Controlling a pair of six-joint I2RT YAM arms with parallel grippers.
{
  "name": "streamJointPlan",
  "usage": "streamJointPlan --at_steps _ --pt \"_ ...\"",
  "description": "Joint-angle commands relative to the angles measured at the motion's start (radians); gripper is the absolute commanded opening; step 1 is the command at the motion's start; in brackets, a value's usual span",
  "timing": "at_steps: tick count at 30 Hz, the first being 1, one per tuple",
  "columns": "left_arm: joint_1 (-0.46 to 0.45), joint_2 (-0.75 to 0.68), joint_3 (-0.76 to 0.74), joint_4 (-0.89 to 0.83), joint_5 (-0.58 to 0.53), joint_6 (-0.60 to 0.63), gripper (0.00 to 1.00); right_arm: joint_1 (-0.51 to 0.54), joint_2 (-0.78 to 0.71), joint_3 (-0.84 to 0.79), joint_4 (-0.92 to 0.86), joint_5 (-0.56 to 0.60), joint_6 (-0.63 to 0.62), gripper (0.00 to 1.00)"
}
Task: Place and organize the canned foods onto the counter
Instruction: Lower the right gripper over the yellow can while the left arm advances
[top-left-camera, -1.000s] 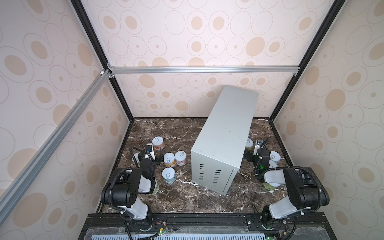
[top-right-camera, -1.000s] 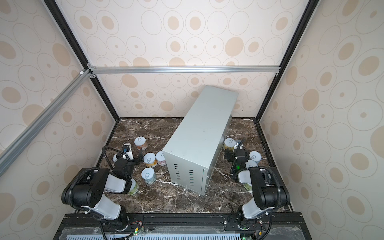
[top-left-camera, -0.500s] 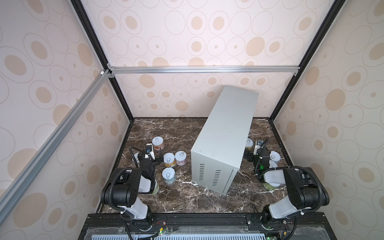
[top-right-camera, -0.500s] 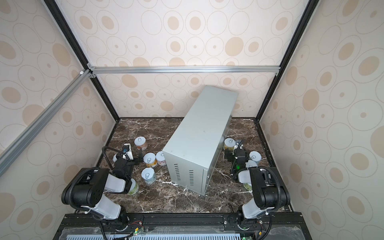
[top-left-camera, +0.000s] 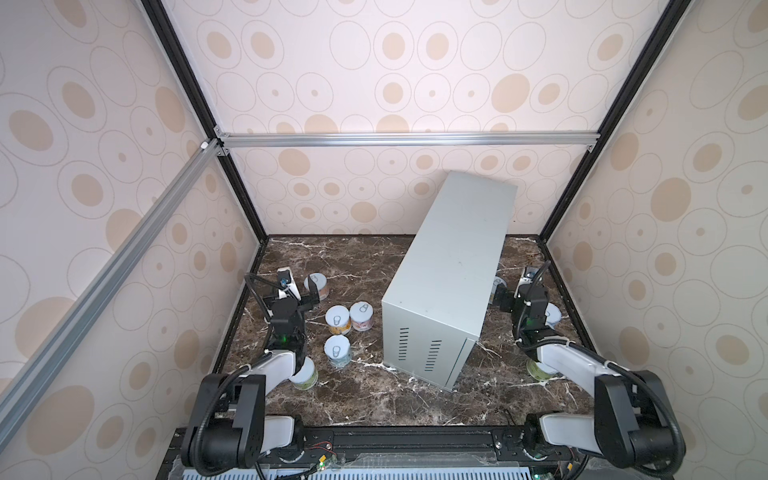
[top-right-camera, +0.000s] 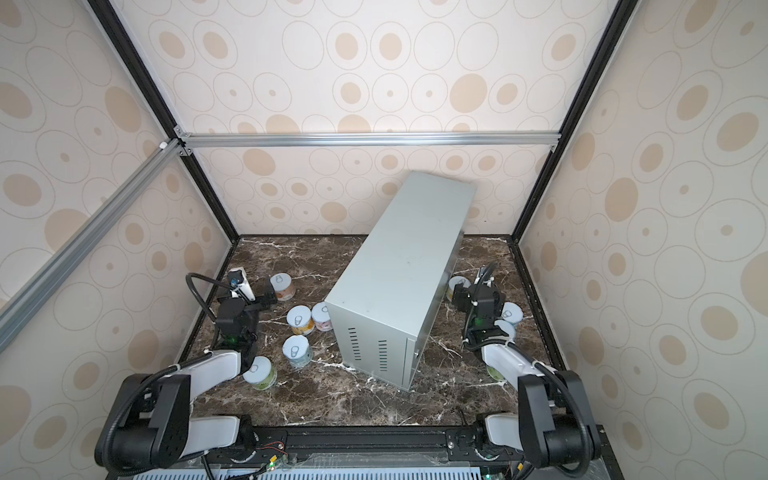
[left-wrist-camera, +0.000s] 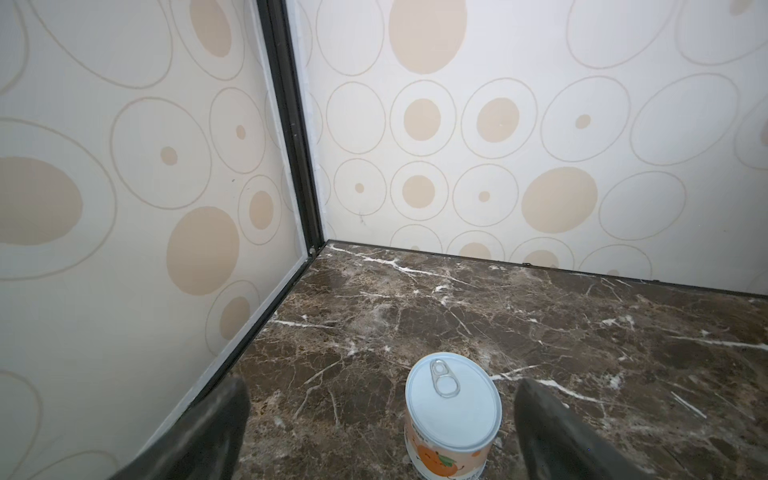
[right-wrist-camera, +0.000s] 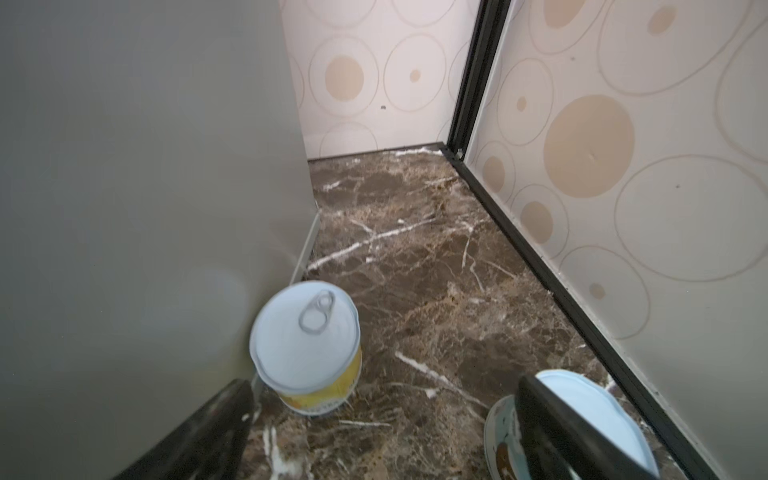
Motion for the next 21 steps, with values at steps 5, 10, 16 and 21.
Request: streamJointPlan --at_steps 5,10,16,21 --pt "0.002 -0.162 0.239 -0.525 0.015 -0.152 0.99 0.002 -0.164 0.157 -0.551 -0.012 0.185 1.00" --pt "0.000 -0.160 0.418 -0.834 0.066 -0.203 0.99 -0.004 -0.185 0.285 -0.824 -0.115 0.228 1.00" --pt "-0.019 -0.127 0.493 -0.956 0.187 -0.294 0.99 -0.096 -0.174 0.293 -0.882 -0.298 0.289 1.00" --pt "-0.062 -0.102 0.481 -0.935 0.208 -0.313 0.99 -0.172 -0.072 0.300 -0.817 -0.475 0.329 1.00"
